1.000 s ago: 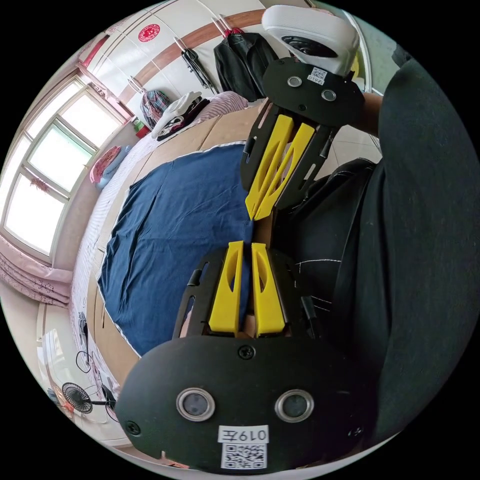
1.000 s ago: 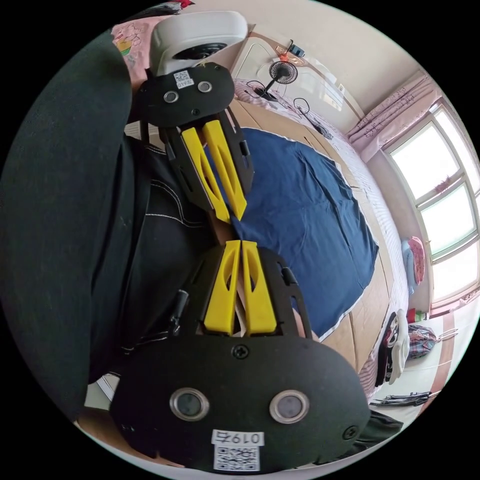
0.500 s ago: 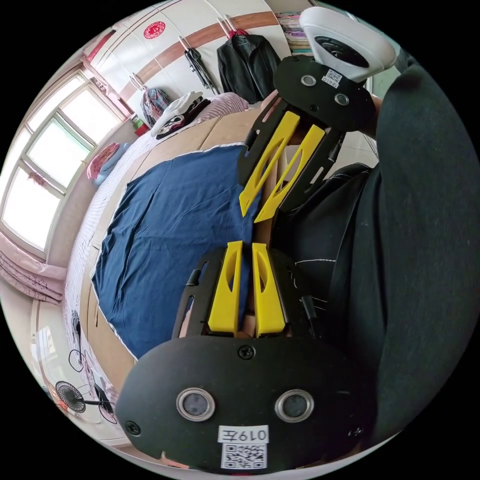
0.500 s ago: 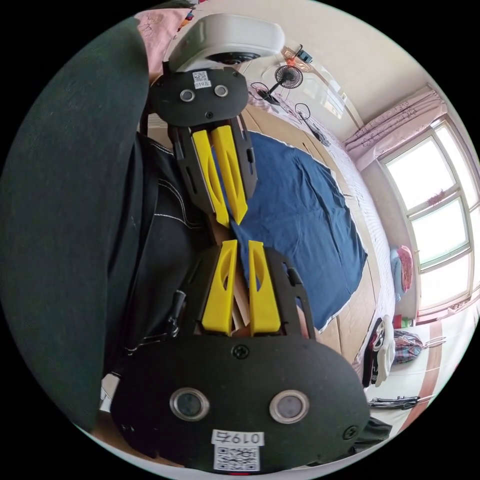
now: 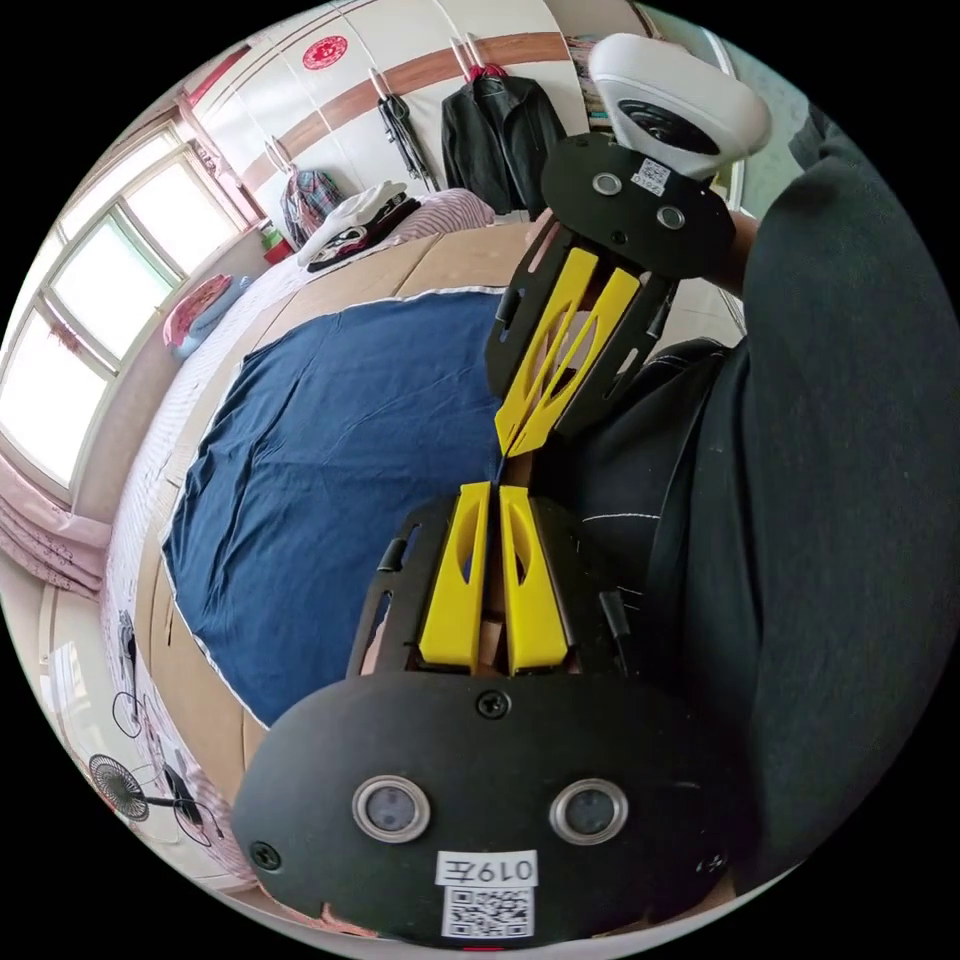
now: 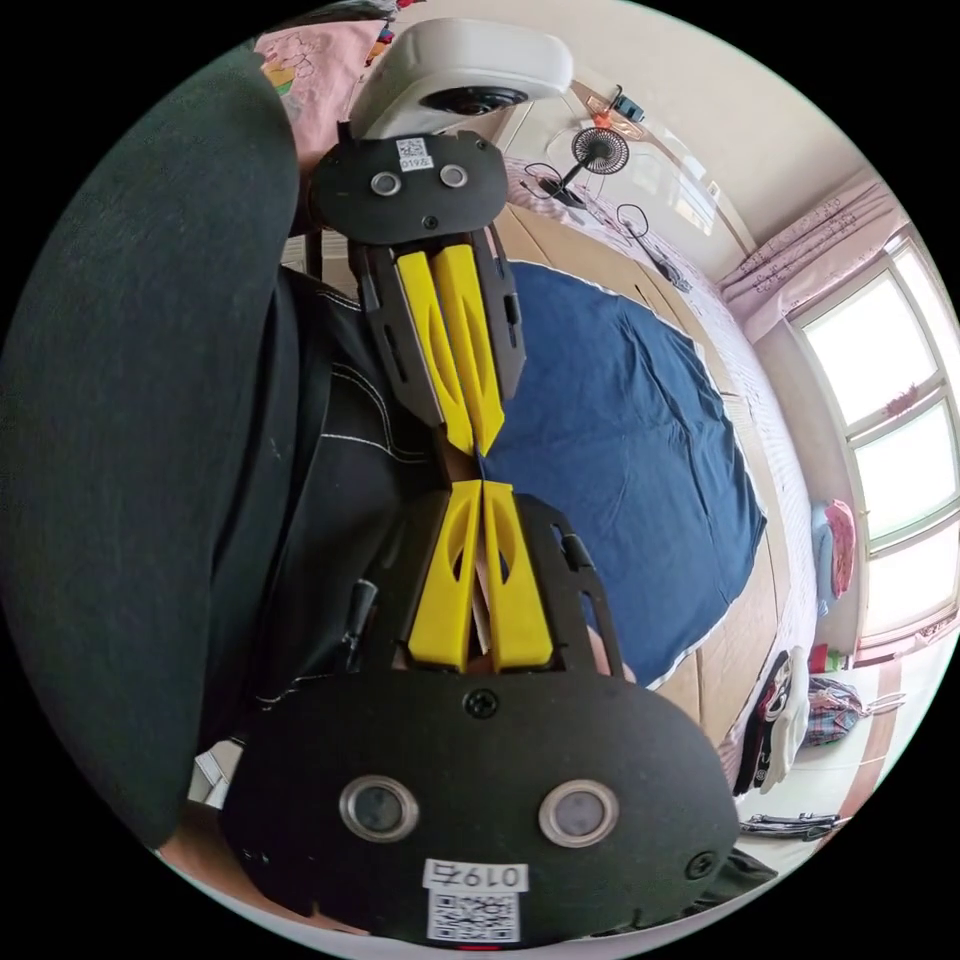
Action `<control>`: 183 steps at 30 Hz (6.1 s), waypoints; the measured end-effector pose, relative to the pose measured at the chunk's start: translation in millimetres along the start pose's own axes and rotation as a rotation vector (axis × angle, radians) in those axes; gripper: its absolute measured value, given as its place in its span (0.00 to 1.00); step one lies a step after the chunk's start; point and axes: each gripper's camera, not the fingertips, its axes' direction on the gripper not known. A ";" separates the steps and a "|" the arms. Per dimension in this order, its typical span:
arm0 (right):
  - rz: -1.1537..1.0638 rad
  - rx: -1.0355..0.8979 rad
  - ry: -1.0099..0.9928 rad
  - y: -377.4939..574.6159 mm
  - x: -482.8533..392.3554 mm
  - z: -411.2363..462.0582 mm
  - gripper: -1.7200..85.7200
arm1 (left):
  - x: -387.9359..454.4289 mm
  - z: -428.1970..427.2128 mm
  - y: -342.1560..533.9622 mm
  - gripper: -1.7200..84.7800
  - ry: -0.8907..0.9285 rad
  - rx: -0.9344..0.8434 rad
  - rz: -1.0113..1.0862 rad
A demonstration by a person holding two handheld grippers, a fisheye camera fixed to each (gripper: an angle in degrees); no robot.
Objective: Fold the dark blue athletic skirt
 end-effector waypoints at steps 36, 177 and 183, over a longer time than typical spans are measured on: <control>-0.108 0.046 -0.077 -28.2 34.2 32.9 0.04 | -17.5 -28.6 89.2 0.03 -0.126 -0.105 -0.178; 0.442 -0.080 0.194 172.8 179.5 26.5 0.01 | -202.1 159.4 -92.3 0.03 0.116 0.219 -0.046; 0.399 0.119 0.175 94.6 202.2 70.6 0.01 | -254.7 148.3 -16.7 0.03 -0.129 0.089 -0.242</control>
